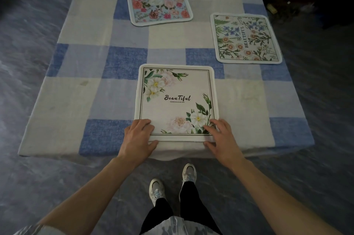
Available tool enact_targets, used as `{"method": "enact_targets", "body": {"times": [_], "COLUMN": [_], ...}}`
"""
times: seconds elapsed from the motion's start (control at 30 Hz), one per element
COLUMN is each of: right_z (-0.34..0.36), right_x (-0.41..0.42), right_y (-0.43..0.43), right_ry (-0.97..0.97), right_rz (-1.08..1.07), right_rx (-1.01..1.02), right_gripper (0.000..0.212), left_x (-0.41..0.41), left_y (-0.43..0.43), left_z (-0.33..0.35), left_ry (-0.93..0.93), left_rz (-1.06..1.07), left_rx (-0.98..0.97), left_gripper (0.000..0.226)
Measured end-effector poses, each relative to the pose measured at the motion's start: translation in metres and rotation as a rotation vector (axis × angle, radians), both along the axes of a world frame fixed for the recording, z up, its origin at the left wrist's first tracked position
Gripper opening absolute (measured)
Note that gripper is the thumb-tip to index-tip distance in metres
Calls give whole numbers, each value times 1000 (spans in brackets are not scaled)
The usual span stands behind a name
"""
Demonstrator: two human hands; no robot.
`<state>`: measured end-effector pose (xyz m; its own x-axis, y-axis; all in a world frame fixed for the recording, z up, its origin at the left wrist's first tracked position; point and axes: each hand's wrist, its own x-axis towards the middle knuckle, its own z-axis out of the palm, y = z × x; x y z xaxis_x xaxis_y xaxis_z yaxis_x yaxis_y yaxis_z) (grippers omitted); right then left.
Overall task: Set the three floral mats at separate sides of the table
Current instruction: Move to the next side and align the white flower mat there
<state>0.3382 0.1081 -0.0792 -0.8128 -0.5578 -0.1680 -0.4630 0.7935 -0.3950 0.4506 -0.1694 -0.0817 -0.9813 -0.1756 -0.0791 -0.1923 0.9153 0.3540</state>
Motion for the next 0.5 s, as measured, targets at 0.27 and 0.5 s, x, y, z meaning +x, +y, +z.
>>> {"method": "enact_targets", "body": {"times": [0.27,0.5], "right_z": [3,7], "right_x": [-8,-2], "right_y": [1,-5], "right_ry": [-17,-30], "right_rz": [0,-34], "right_rx": [-14,14], "right_gripper": [53,54], "left_x": [0,1], "left_y": [4,9], "left_z": [2,4], "left_ry": [9,14], "left_rz": [2,18], "left_rx": [-8,-4], "left_gripper": [38,34]}}
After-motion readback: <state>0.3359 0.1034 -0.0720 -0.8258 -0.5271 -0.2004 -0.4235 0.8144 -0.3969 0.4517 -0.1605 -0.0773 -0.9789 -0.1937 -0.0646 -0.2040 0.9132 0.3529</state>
